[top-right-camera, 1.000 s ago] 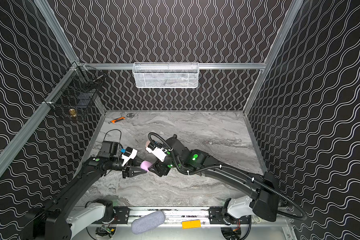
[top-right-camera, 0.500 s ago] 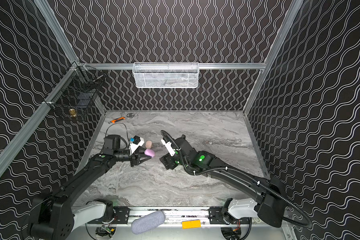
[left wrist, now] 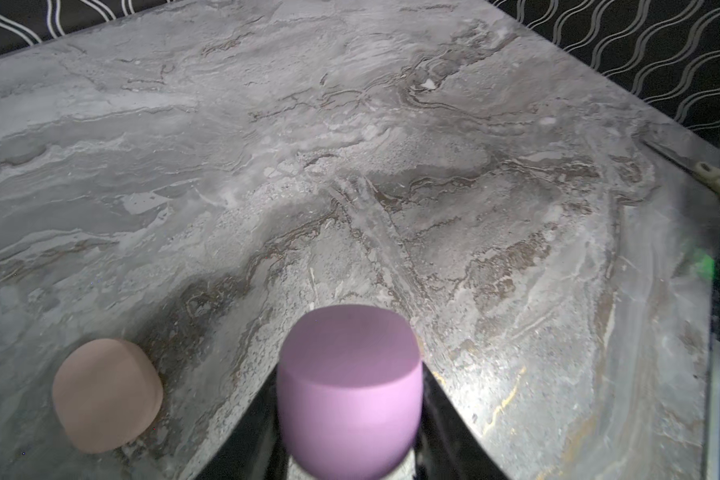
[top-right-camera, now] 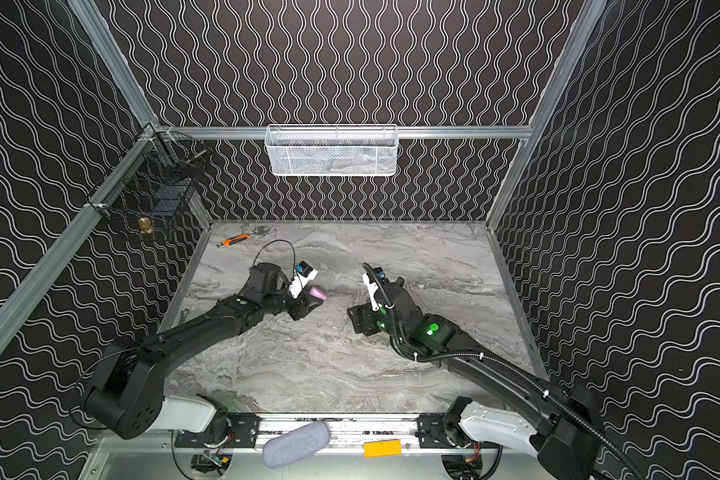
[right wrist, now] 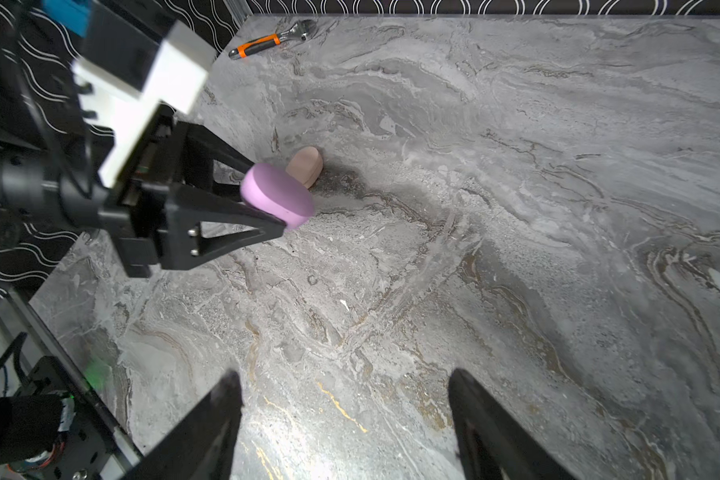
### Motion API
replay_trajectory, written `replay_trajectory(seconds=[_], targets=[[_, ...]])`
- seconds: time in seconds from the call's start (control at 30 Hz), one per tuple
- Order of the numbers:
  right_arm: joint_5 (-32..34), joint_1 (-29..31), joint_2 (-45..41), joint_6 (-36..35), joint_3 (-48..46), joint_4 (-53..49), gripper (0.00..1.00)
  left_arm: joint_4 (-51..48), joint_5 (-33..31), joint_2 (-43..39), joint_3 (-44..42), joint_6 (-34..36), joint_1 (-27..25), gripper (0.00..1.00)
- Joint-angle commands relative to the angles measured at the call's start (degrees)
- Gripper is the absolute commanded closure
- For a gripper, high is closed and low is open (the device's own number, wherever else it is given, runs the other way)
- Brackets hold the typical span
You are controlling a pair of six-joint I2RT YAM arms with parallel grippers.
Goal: Insert the wireless bluetooth earbuds into the charging case
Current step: 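Lower the closed lilac case onto the table with the left gripper and release it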
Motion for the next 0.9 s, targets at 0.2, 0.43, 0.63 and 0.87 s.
replay_trajectory(seconds=[0.2, 0.43, 0.63, 0.87], targets=[[-0.14, -0.09, -4.07, 2.90, -2.63, 1.33, 0.20, 9.79, -16.99, 6.70, 0.30, -9.90, -3.73, 0.55], [-0.31, -0.10, -4.34, 3.29, -1.36, -1.47, 0.20, 12.86, -17.43, 12.59, 0.60, -13.63, -3.89, 0.57], [-0.30, -0.13, -5.63, 3.34, -2.63, -0.52, 0.20, 13.45, -17.93, 16.12, 1.47, -14.15, -3.89, 0.57], [-0.24, -0.08, -5.92, 3.59, -2.83, -0.18, 0.20, 13.50, -18.61, 18.46, 2.14, -13.76, -3.89, 0.57]])
